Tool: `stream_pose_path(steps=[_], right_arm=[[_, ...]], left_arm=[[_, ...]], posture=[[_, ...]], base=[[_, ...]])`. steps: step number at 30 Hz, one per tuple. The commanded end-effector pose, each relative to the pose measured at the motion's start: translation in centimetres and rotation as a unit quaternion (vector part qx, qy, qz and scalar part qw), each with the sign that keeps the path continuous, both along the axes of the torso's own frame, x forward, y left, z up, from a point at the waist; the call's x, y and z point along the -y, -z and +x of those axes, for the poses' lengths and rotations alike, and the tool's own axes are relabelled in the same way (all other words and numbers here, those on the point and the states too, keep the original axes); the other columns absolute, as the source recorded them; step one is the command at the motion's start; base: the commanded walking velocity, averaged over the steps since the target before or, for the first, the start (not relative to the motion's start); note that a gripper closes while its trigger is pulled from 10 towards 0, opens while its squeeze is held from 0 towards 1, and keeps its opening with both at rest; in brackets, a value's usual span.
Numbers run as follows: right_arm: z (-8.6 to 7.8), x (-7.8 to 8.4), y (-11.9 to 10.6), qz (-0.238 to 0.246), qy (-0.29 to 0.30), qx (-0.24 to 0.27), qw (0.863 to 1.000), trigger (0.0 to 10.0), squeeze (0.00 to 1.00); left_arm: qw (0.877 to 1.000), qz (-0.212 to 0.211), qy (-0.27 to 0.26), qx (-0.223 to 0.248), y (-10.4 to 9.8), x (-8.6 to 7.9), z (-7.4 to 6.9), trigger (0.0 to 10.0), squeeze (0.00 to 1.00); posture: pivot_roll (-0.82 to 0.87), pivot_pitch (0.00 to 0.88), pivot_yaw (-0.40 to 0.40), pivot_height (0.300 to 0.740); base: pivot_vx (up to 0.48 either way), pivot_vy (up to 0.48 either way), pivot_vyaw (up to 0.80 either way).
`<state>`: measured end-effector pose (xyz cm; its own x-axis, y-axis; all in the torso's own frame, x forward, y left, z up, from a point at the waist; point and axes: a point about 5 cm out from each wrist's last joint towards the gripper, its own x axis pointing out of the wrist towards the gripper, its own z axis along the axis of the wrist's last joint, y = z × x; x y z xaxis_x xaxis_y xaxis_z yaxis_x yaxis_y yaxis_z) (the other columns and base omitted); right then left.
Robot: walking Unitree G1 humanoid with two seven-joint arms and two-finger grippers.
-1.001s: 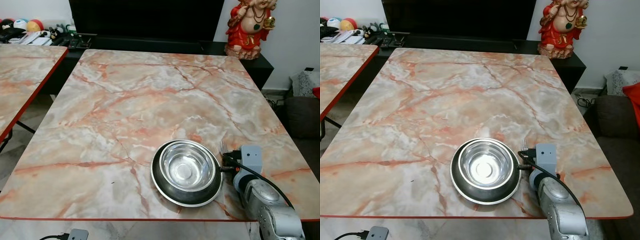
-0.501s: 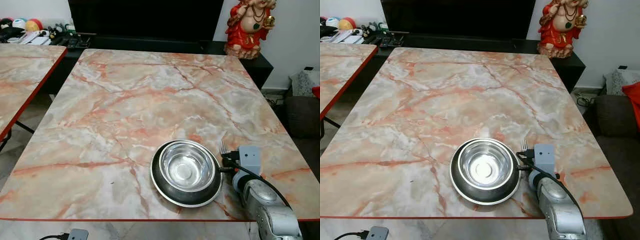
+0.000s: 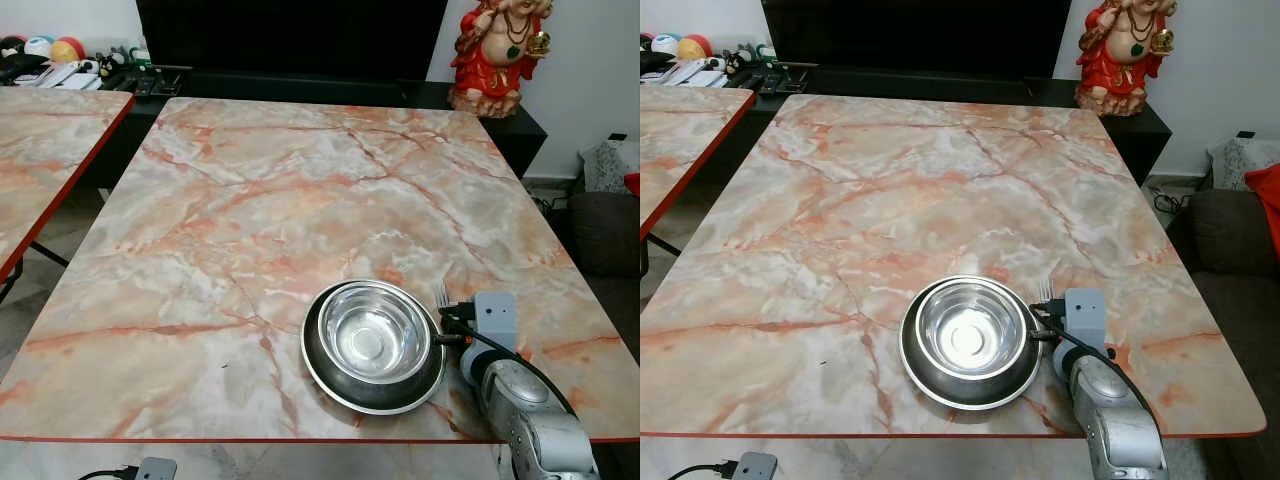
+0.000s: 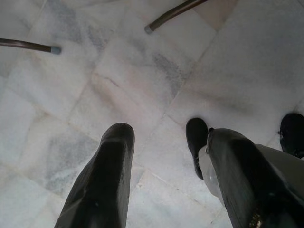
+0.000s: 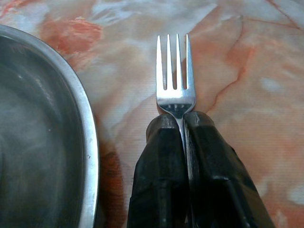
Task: Setting the table
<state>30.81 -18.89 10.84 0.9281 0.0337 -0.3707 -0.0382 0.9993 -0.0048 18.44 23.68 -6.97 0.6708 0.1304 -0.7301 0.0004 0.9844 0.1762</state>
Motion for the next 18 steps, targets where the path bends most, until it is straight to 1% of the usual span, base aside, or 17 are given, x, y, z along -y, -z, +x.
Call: stream_pose_path(steps=[1,3,4,5,6,7,8,9,10,11,12,13,18], right_arm=[[-0.18,0.22,0.46,0.002,0.008,-0.011,1.000,10.0,0.00],[-0.17,0.21,0.42,0.003,0.009,-0.011,1.000,10.0,0.00],[-0.15,0.19,0.35,0.006,0.011,-0.011,1.000,10.0,0.27],[-0.15,0.19,0.35,0.006,0.011,-0.011,1.000,10.0,0.27],[-0.14,0.16,0.35,0.007,0.011,-0.011,1.000,10.0,0.35],[-0.14,0.13,0.36,0.007,0.010,-0.011,1.000,10.0,0.35],[-0.16,0.08,0.41,0.006,0.008,-0.013,1.000,10.0,0.51],[-0.18,0.04,0.46,0.005,0.006,-0.014,1.000,10.0,0.51],[-0.21,0.01,0.51,0.004,0.005,-0.015,1.000,10.0,0.45],[-0.22,0.01,0.52,0.004,0.006,-0.015,1.000,10.0,0.45],[-0.23,0.03,0.52,0.004,0.007,-0.016,1.000,10.0,0.35],[-0.24,0.06,0.55,0.004,0.009,-0.016,1.000,10.0,0.00],[-0.24,0.21,0.58,0.002,0.012,-0.017,1.000,10.0,0.00]], left_arm=[[1.000,0.004,-0.001,-0.015,0.34,-0.28,-0.76,10.0,0.00],[1.000,0.004,-0.001,-0.015,0.34,-0.28,-0.76,10.0,0.00],[1.000,0.004,-0.001,-0.014,0.33,-0.27,-0.75,10.0,0.00],[1.000,0.004,-0.001,-0.014,0.33,-0.27,-0.75,10.0,0.00],[1.000,0.004,-0.001,-0.014,0.33,-0.26,-0.74,10.0,0.00],[1.000,0.004,-0.001,-0.014,0.33,-0.25,-0.73,10.0,0.00],[1.000,0.004,0.000,-0.014,0.34,-0.24,-0.74,10.0,0.00],[1.000,0.004,0.000,-0.015,0.35,-0.23,-0.75,10.0,0.00],[1.000,0.003,0.000,-0.014,0.35,-0.21,-0.75,10.0,0.00],[1.000,0.003,-0.001,-0.014,0.34,-0.21,-0.74,10.0,0.00],[1.000,0.003,-0.001,-0.014,0.35,-0.20,-0.73,10.0,0.00],[1.000,0.003,-0.001,-0.014,0.35,-0.19,-0.73,10.0,0.00],[1.000,0.004,-0.002,-0.014,0.35,-0.21,-0.74,10.0,0.00]], posture=[[0.01,0.165,-0.059,0.740],[0.01,0.166,-0.059,0.740],[0.01,0.166,-0.059,0.740],[0.01,0.166,-0.059,0.740],[0.01,0.166,-0.059,0.740],[0.01,0.166,-0.059,0.740],[0.01,0.166,-0.059,0.740],[0.01,0.166,-0.059,0.740],[0.01,0.166,-0.059,0.740],[0.01,0.166,-0.059,0.740],[0.01,0.166,-0.059,0.740],[0.01,0.166,-0.059,0.740],[0.01,0.164,-0.060,0.740]], base=[[0.000,0.000,0.00],[0.000,0.000,0.00],[0.000,0.000,0.00],[0.000,0.000,0.00],[0.000,0.000,0.00],[0.000,0.000,0.00],[0.000,0.000,0.00],[0.000,0.000,0.00],[0.000,0.000,0.00],[0.000,0.000,0.00],[0.000,0.000,0.00],[0.000,0.000,0.00],[0.000,0.000,0.00]])
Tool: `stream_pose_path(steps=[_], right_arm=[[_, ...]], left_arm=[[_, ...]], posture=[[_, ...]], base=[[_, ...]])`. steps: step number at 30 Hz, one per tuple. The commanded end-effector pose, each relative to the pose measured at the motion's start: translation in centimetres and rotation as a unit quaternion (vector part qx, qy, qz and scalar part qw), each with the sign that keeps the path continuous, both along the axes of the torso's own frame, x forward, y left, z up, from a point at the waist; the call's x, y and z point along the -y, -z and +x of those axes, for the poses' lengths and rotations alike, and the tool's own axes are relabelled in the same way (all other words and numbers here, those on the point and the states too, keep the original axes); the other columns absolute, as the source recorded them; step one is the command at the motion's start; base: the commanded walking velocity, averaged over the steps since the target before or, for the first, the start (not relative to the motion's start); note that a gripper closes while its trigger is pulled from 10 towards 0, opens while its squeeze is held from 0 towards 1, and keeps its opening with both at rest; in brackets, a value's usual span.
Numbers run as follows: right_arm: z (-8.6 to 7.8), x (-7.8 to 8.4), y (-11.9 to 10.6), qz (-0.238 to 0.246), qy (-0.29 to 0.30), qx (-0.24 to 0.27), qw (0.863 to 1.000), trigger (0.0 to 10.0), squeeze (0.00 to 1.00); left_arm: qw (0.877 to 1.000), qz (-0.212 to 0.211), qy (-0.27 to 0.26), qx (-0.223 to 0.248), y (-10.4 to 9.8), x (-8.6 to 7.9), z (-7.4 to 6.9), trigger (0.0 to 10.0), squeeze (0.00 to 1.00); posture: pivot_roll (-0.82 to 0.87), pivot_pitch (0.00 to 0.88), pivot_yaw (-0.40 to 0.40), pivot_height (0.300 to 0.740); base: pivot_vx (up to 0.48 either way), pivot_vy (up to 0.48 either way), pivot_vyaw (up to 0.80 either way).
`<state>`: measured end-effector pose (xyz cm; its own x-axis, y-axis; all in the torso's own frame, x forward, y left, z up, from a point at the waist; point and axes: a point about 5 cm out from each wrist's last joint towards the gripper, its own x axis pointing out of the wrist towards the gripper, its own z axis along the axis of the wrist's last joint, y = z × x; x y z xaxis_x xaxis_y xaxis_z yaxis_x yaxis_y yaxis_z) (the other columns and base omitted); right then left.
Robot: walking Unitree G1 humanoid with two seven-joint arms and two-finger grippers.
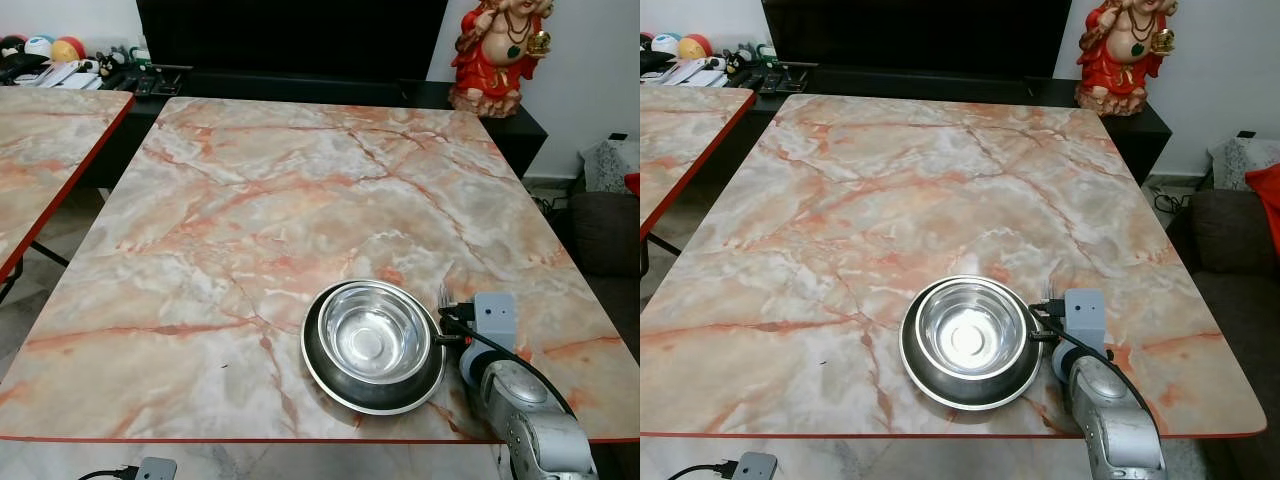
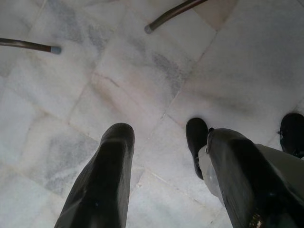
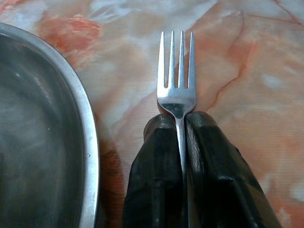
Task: Setting the table
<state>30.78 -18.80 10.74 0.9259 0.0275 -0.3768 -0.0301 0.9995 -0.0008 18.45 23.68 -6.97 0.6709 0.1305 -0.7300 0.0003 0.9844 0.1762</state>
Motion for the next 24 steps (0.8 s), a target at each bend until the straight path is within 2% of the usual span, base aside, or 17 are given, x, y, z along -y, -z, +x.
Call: stream_pose_path(steps=[1,24], right_arm=[[-0.19,0.32,0.47,-0.001,0.008,-0.014,1.000,10.0,0.00],[0.02,0.48,-0.19,0.002,0.009,0.002,1.000,10.0,0.00]], left_arm=[[1.000,0.004,-0.002,-0.014,0.34,-0.23,-0.73,10.0,0.00],[1.000,0.004,-0.001,-0.014,0.27,-0.21,-0.55,10.0,0.00]], posture=[[0.01,0.165,-0.060,0.740],[0.01,0.161,-0.059,0.740]], base=[[0.000,0.000,0.00],[0.000,0.000,0.00]])
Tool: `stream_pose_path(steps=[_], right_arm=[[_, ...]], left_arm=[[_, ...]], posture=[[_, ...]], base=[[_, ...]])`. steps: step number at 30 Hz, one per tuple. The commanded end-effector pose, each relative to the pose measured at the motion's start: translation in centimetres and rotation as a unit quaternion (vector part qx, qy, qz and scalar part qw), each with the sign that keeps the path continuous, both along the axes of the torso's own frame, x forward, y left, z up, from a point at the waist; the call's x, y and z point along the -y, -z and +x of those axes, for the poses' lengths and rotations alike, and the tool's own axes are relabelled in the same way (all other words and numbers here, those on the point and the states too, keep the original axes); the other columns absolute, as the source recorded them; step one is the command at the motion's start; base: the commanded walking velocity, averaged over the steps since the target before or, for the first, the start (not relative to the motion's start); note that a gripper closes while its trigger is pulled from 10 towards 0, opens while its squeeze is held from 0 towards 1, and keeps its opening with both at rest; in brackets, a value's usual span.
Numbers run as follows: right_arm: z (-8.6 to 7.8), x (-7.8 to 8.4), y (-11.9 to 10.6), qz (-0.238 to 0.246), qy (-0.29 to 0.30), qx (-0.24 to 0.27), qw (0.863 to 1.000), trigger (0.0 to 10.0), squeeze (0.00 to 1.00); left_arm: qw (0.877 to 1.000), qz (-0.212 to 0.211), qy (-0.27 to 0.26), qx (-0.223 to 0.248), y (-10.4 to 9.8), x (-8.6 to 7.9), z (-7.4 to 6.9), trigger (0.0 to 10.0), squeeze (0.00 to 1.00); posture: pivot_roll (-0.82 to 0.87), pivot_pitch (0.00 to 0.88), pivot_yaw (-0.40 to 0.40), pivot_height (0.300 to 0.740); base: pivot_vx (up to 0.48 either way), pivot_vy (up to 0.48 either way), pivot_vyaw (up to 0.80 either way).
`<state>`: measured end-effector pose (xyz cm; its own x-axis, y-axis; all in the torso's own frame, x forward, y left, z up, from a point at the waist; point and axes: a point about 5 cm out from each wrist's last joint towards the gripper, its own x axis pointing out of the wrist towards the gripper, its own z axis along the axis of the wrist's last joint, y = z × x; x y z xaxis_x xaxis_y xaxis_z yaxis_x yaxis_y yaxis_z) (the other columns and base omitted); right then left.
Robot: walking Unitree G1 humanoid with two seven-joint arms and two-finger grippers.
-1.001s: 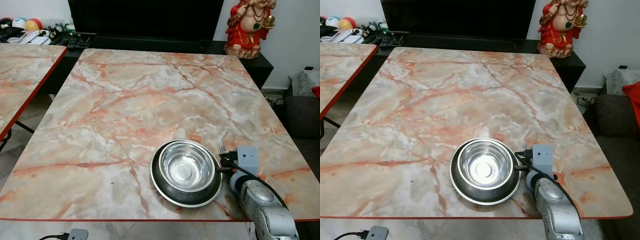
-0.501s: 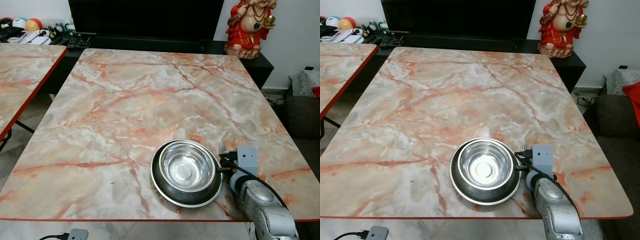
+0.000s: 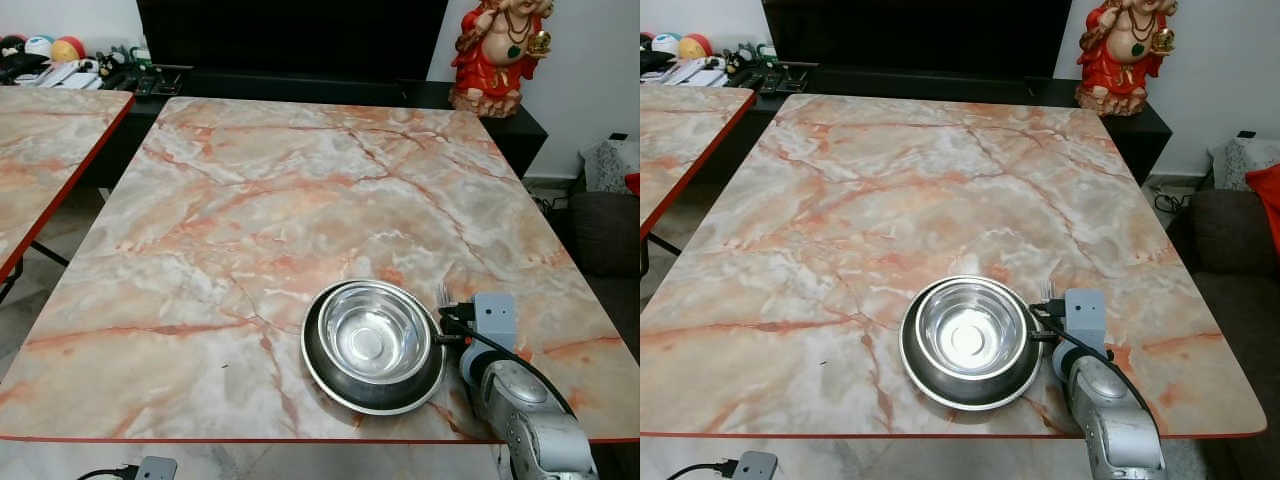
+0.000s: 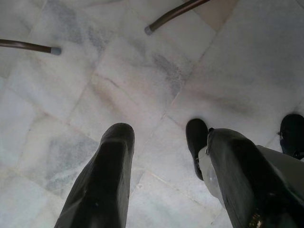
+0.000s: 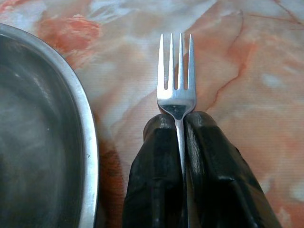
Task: Setting the table
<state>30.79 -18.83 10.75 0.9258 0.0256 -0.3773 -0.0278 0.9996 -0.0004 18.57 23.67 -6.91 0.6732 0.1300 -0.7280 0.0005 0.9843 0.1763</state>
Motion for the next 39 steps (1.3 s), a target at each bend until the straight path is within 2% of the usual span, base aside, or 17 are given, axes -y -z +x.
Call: stream_pose_path(steps=[1,3,4,7,8,10,11,13,14,23,35,39], right_arm=[[0.0,0.5,-0.2,0.001,0.009,0.003,1.000,10.0,0.00],[0.0,0.5,-0.3,0.003,0.009,0.006,1.000,10.0,0.01],[0.1,0.4,-0.5,0.004,0.007,0.009,1.000,10.0,0.18],[0.1,0.4,-0.5,0.005,0.007,0.010,1.000,10.0,0.20],[0.1,0.4,-0.5,0.005,0.008,0.010,1.000,10.0,0.24],[0.1,0.4,-0.5,0.004,0.009,0.010,1.000,10.0,0.22],[0.1,0.5,-0.5,0.003,0.009,0.010,1.000,10.0,0.13],[0.2,0.5,-0.5,0.003,0.010,0.010,1.000,10.0,0.13],[0.2,0.5,-0.6,0.003,0.012,0.012,1.000,10.0,0.00],[0.4,0.9,-1.5,0.018,0.027,0.037,0.999,10.0,0.00],[0.5,0.3,-1.6,0.030,0.015,0.040,0.999,10.0,0.00],[0.7,0.0,-2.5,0.043,0.012,0.062,0.997,10.0,0.00]], left_arm=[[1.000,0.004,-0.001,-0.016,0.3,-0.2,-0.7,10.0,0.00],[1.000,0.004,-0.001,-0.016,0.3,-0.2,-0.7,10.0,0.00],[1.000,0.004,-0.001,-0.016,0.3,-0.2,-0.7,10.0,0.00],[1.000,0.004,-0.001,-0.017,0.3,-0.2,-0.7,10.0,0.00],[1.000,0.004,-0.001,-0.017,0.3,-0.3,-0.7,10.0,0.00],[1.000,0.004,-0.001,-0.017,0.4,-0.2,-0.7,10.0,0.00],[1.000,0.004,-0.001,-0.017,0.4,-0.2,-0.7,10.0,0.00],[1.000,0.004,-0.001,-0.017,0.4,-0.1,-0.7,10.0,0.00],[1.000,0.004,-0.001,-0.017,0.4,-0.1,-0.7,10.0,0.00],[1.000,0.005,0.000,-0.017,0.4,-0.2,-0.7,10.0,0.00],[1.000,0.006,0.000,-0.019,0.4,-0.2,-0.8,10.0,0.00],[1.000,0.006,0.000,-0.019,0.4,-0.2,-0.7,10.0,0.00]], posture=[[0.01,0.161,-0.059,0.740],[0.01,0.161,-0.059,0.740],[0.01,0.161,-0.059,0.740],[0.01,0.161,-0.059,0.740],[0.01,0.161,-0.059,0.740],[0.01,0.160,-0.058,0.740],[0.01,0.160,-0.058,0.740],[0.01,0.160,-0.058,0.740],[0.01,0.160,-0.058,0.740],[0.01,0.159,-0.057,0.740],[0.01,0.159,-0.059,0.740],[0.01,0.158,-0.059,0.740]], base=[[0.000,0.000,0.00],[0.000,0.000,0.00],[0.000,0.000,0.00],[0.000,0.000,0.00],[0.000,0.000,0.00],[0.000,0.000,0.00],[0.000,0.000,0.00],[0.000,0.000,0.00],[0.000,0.000,0.00],[0.000,0.000,0.00],[0.000,0.000,0.00],[0.000,0.000,0.00]])
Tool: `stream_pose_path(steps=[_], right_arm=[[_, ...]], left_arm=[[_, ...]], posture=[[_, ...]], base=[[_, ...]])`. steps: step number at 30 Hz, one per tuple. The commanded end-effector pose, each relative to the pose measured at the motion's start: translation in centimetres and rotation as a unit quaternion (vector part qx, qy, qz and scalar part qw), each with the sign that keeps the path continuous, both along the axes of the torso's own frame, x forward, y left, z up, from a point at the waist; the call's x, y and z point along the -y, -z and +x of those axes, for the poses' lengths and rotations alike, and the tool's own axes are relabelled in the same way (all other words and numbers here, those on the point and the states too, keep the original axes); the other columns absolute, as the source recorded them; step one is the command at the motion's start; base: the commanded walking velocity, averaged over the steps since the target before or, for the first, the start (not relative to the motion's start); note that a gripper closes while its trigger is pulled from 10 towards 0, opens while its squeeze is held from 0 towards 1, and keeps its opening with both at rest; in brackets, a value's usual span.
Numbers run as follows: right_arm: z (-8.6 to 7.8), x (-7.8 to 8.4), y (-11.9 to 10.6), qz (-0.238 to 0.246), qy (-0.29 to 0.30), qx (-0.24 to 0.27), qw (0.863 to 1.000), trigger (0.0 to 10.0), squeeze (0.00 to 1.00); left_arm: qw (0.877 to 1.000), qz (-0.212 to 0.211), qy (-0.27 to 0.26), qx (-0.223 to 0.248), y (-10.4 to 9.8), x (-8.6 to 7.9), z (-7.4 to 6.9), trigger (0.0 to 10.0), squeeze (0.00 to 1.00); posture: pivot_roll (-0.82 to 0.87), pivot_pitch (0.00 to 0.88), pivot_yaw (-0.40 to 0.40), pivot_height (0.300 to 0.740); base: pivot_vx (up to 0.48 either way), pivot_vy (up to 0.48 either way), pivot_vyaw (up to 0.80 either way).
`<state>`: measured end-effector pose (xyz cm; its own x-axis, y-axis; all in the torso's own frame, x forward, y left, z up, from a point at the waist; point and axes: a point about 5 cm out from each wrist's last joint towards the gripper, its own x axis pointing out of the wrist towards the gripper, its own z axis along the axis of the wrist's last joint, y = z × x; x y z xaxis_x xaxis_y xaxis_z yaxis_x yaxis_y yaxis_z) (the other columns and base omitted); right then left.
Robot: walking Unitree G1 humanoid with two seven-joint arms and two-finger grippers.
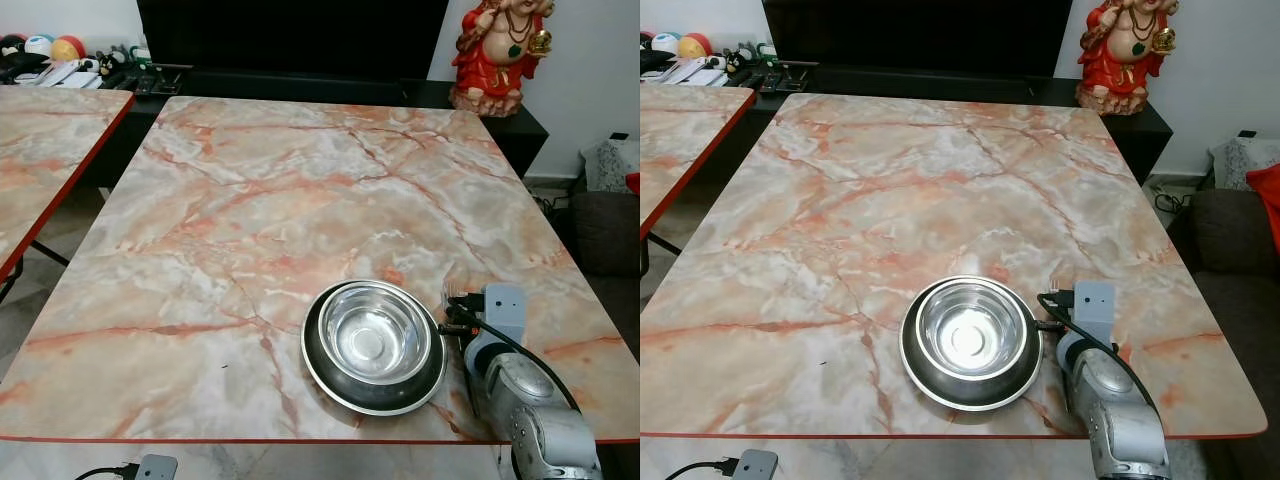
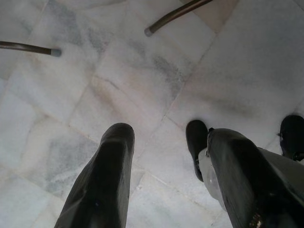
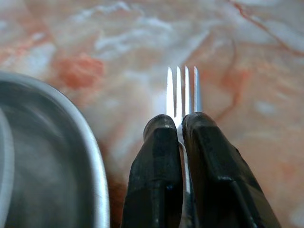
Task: Setting the table
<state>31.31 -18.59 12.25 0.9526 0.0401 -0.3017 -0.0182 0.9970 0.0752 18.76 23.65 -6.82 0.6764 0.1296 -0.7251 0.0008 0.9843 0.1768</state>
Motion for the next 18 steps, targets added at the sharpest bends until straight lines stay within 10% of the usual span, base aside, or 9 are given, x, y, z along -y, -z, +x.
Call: stream_pose_path(steps=[1,15,18], right_arm=[[0.2,0.4,-1.3,0.006,0.014,0.030,0.999,10.0,0.00],[0.7,1.3,-3.0,0.012,0.046,0.076,0.996,10.0,0.00],[0.9,1.7,-5.2,0.008,0.063,0.154,0.986,10.0,0.00]], left_arm=[[1.000,0.005,-0.001,-0.021,0.5,-0.2,-0.9,10.0,0.00],[1.000,0.004,0.000,-0.021,0.5,-0.1,-0.9,10.0,0.00],[1.000,0.004,0.001,-0.021,0.5,0.0,-0.9,10.0,0.00]], posture=[[0.01,0.158,-0.059,0.740],[0.01,0.159,-0.058,0.740],[0.01,0.157,-0.058,0.740]], base=[[0.000,0.000,0.00],[0.000,0.000,0.00],[0.000,0.000,0.00]])
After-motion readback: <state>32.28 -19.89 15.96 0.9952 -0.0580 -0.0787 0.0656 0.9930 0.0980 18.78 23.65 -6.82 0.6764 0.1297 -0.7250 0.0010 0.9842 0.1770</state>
